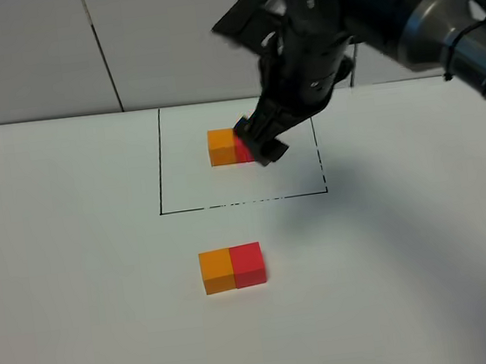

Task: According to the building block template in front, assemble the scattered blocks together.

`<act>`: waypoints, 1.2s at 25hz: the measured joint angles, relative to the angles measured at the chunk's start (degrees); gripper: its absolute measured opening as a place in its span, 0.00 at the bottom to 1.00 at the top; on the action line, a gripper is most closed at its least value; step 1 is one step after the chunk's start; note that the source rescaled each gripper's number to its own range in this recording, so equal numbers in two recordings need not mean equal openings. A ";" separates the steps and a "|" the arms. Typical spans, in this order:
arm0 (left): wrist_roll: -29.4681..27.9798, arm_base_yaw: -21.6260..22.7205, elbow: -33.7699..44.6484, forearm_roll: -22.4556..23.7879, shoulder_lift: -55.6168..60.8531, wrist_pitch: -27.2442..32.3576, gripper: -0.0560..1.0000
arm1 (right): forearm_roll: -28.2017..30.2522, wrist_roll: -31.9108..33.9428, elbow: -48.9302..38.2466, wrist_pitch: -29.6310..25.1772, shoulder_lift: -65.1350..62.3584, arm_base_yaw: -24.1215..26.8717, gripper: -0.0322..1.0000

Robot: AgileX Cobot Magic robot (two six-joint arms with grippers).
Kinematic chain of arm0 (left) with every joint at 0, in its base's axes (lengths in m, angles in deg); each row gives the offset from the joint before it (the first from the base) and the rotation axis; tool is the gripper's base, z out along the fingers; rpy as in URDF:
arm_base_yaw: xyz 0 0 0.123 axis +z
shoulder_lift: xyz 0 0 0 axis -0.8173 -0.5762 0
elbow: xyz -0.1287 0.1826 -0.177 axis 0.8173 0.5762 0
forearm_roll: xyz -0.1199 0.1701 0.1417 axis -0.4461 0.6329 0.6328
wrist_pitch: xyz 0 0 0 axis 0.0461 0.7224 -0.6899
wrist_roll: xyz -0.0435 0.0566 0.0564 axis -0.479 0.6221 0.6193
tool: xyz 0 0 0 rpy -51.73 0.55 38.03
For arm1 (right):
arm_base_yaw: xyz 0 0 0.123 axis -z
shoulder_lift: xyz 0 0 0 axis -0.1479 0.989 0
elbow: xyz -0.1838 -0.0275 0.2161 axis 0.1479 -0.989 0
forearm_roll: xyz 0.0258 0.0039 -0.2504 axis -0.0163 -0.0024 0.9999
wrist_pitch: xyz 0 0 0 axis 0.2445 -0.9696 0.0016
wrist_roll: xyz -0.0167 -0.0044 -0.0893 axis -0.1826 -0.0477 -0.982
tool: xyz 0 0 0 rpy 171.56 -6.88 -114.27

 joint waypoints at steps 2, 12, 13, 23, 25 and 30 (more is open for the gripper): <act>0.00 0.00 0.00 0.00 0.00 0.00 0.60 | -0.07 5.16 0.00 0.00 -0.99 4.27 1.00; 0.00 0.00 0.00 0.00 0.00 0.00 0.60 | 0.42 16.14 -15.20 0.19 -14.46 24.26 1.00; 0.00 0.00 0.00 0.00 0.00 0.00 0.60 | 0.50 16.96 -18.73 0.19 -17.14 25.24 1.00; 0.00 0.00 0.00 0.00 0.00 0.00 0.60 | 0.42 24.42 -58.56 2.87 -53.76 27.62 1.00; 0.00 0.00 0.00 0.00 0.00 0.00 0.60 | 0.63 25.06 -64.69 3.78 -61.69 27.69 1.00; 0.00 0.00 0.00 0.00 0.00 0.00 0.60 | 3.34 25.29 -75.82 4.15 -82.20 27.76 1.00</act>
